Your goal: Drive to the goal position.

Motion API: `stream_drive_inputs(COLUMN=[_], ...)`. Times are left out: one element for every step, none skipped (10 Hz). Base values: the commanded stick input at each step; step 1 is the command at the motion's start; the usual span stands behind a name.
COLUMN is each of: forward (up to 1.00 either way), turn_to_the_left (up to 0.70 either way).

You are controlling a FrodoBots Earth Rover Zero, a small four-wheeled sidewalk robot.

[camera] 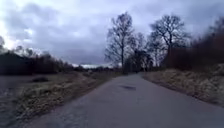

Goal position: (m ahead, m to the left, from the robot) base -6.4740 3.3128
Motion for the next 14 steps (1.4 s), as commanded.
stream_drive_inputs(forward=[0.5, 0.5, 0.5, 0.5, 0.5, 0.5, 0.5, 0.5, 0.5, 0.5, 0.5, 0.5, 0.24, 0.0], turn_to_the_left=[0.0, 0.0, 0.0, 0.0, 0.0, 0.0, 0.0, 0.0, 0.0, 0.0, 0.0, 0.0, 0.0, 0.0])
